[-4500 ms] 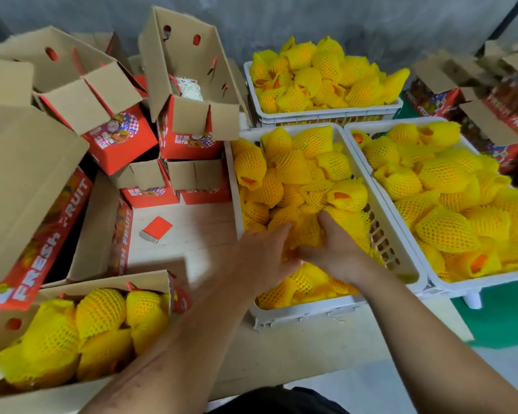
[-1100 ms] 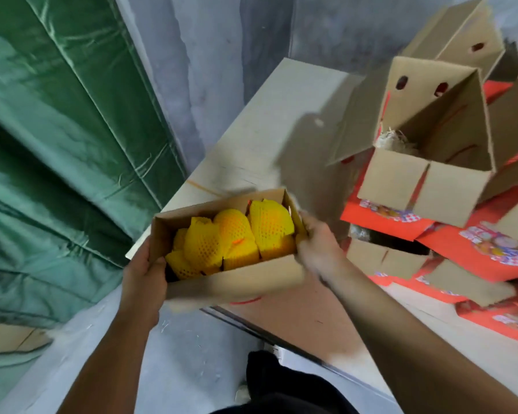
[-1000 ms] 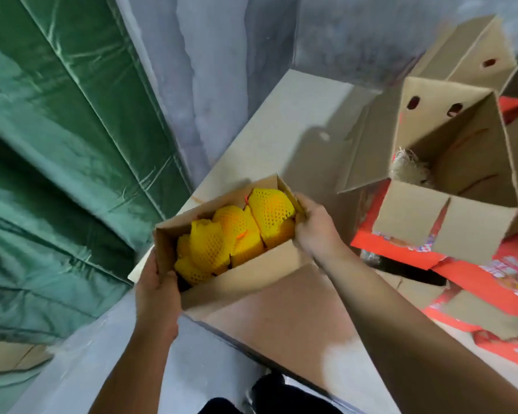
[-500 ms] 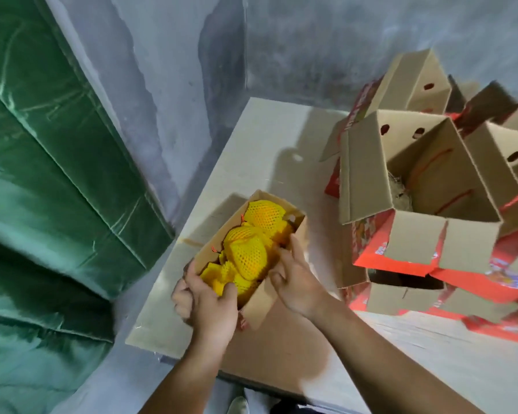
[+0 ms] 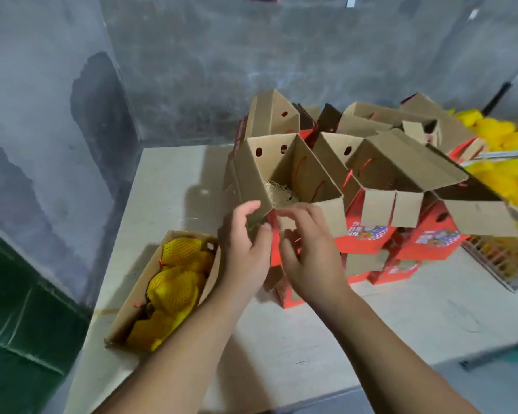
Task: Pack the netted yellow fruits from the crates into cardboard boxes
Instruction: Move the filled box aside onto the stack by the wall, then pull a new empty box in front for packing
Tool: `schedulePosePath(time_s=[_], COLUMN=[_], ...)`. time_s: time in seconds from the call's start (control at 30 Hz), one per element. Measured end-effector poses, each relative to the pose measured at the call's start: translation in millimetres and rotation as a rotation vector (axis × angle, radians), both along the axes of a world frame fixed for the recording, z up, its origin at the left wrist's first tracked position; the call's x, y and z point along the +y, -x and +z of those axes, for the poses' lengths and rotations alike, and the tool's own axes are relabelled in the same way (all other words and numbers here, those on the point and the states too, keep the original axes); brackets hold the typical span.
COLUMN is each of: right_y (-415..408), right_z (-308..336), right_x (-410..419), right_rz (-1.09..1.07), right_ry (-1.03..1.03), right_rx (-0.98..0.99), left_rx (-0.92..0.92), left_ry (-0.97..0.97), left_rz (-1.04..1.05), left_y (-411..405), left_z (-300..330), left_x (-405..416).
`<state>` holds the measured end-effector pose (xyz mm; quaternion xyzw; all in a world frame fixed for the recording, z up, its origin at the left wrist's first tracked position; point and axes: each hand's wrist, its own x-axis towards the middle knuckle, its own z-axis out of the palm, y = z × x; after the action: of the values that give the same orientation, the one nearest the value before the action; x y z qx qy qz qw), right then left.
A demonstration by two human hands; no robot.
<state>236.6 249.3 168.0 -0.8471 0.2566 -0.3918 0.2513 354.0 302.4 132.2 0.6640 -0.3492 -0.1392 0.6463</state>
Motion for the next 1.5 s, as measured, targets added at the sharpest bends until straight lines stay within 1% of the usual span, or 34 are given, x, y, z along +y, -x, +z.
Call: schedulePosePath(time_s=[0.03,0.07,0.13,0.17,0.2,0.27,0.33,0.4,0.5,0.6,0.63,0.67,0.77,0.8,0.83,0.87,0.9,0.97,1.0,1.07,1.13,1.2,1.27,1.3,1.37,1.4,1.43,1.5], right_y=[4,6,7,6,6,9,17,26,44,66,74,83,111,121,131,141,152,172,181,198,216,235,255,265,285,295,307,324], right_z=[5,9,12,11,8,-1,-8,-9,0,11,12,14,18,19,20,19,19,14,11,5,-1,-5,-9,-12,-20,-26,-31,-42], right_x=[-12,-26,-57,-69,-77,-86,-89,-93,-99,-106,-109,-112,-121,-123,-125,-126,-126,-125,-123,-121,-119,-115,-112,-112,-108,-106,-103,-100], right_rz=[-0.053,-0.1,-0.127,-0.102,-0.073,-0.038,0.009,0.103,0.274,0.448,0.486,0.52,0.544,0.538,0.537,0.549,0.565,0.565,0.537,0.433,0.321,0.272,0.258,0.239,0.184,0.143,0.093,0.021], right_ry=[0.031,0.031,-0.049,-0.079,-0.078,-0.025,0.037,0.098,0.177,0.214,0.21,0.197,0.122,0.106,0.105,0.104,0.094,0.075,0.078,0.079,0.024,-0.014,-0.051,-0.117,-0.391,-0.494,-0.534,-0.515], right_rx=[0.04,0.132,0.378,0.458,0.492,0.46,0.359,0.262,0.15,0.067,0.057,0.045,-0.049,-0.084,-0.105,-0.109,-0.097,-0.059,-0.049,-0.048,-0.063,-0.082,-0.11,-0.139,-0.226,-0.26,-0.283,-0.286], left_rx=[0.028,0.117,0.323,0.36,0.343,0.305,0.351,0.424,0.491,0.501,0.474,0.426,0.197,0.129,0.053,0.0,-0.023,-0.008,0.022,0.075,0.125,0.191,0.217,0.211,0.189,0.156,0.132,0.187], left_ry=[-0.017,-0.05,-0.138,-0.177,-0.204,-0.195,-0.123,-0.032,0.061,0.132,0.154,0.139,-0.103,-0.109,-0.083,-0.048,-0.015,0.035,0.05,0.05,0.061,0.084,0.084,0.065,0.006,-0.044,-0.078,-0.087], left_rz=[0.015,0.006,-0.073,-0.116,-0.131,-0.095,-0.055,0.027,0.216,0.303,0.331,0.405,0.712,0.751,0.728,0.651,0.53,0.308,0.259,0.232,0.208,0.174,0.18,0.199,0.223,0.238,0.227,0.147], left_y=[-1,-2,-5,-4,0,14,27,37,42,46,46,46,39,35,31,26,24,29,38,58,84,109,135,146,168,179,193,214], left_z=[9,17,26,28,28,25,19,18,19,25,26,24,24,24,22,19,16,7,4,-9,-24,-42,-56,-64,-78,-81,-86,-100], left_x=[-13,-27,-50,-55,-58,-57,-52,-48,-37,-23,-20,-15,11,25,41,56,68,80,81,78,72,68,63,61,55,51,43,36])
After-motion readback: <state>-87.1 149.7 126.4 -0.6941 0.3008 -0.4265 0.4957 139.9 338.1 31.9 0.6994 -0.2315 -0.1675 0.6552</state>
